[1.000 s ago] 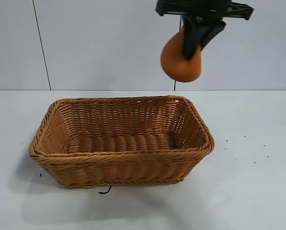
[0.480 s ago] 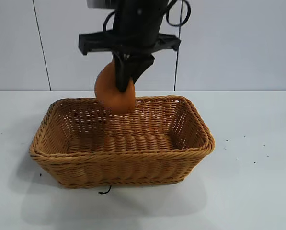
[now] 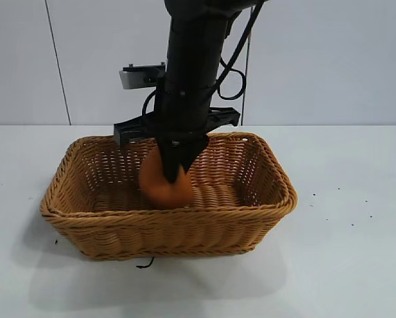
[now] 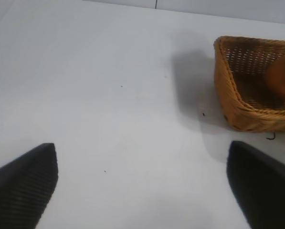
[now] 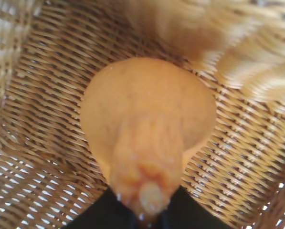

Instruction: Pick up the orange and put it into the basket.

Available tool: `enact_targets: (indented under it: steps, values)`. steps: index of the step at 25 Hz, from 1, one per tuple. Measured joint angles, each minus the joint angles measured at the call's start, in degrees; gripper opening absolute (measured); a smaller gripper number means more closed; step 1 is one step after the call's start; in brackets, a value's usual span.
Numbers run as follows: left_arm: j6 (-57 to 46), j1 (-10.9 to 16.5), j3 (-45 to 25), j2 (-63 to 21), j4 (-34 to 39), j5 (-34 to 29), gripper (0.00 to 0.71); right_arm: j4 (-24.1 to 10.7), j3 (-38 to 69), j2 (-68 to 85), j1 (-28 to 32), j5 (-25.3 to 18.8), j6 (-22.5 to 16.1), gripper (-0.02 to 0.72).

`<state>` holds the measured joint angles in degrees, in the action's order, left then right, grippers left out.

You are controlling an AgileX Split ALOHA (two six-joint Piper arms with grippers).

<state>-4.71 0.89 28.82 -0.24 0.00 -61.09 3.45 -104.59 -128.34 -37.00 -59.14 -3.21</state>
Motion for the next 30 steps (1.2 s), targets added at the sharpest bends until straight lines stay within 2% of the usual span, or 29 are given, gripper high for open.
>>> enact_targets:
  steps: [1, 3, 4, 6, 10, 13, 17, 24, 28, 30]
  values:
    - [0.0, 0.0, 0.0, 0.0, 0.0, 0.0, 0.692, 0.2, 0.0, 0.0, 0.0, -0.2, 0.0, 0.349]
    - [0.0, 0.0, 0.0, 0.0, 0.0, 0.0, 0.692, 0.3, 0.0, 0.3, 0.0, -0.6, 0.0, 0.541]
    - [0.0, 0.0, 0.0, 0.0, 0.0, 0.0, 0.692, 0.3, 0.0, 0.6, 0.0, -1.1, 0.0, 0.603]
    - [0.0, 0.0, 0.0, 0.0, 0.0, 0.0, 0.692, 0.2, -0.5, 1.3, 0.0, -2.0, 0.0, 0.659]
    - [0.0, 0.0, 0.0, 0.0, 0.0, 0.0, 0.692, -1.7, -4.7, 3.6, 0.0, -5.4, 0.0, 0.689]
    - [0.0, 0.0, 0.0, 0.0, 0.0, 0.0, 0.692, -4.7, -10.9, 4.7, 0.5, -9.4, 0.0, 0.690]
    - [0.0, 0.0, 0.0, 0.0, 0.0, 0.0, 0.692, -7.2, -15.8, 5.6, 3.5, -9.9, 0.0, 0.690]
    - [0.0, 0.0, 0.0, 0.0, 0.0, 0.0, 0.692, -9.6, -16.2, 6.9, 14.6, -10.6, 0.7, 0.690]
    - [0.0, 0.0, 0.0, 0.0, 0.0, 0.0, 0.692, -10.0, -16.2, 6.9, 23.7, -10.6, 1.0, 0.690]
    - [0.0, 0.0, 0.0, 0.0, 0.0, 0.0, 0.692, -9.0, -16.2, 6.9, 28.3, -10.6, 1.0, 0.690]
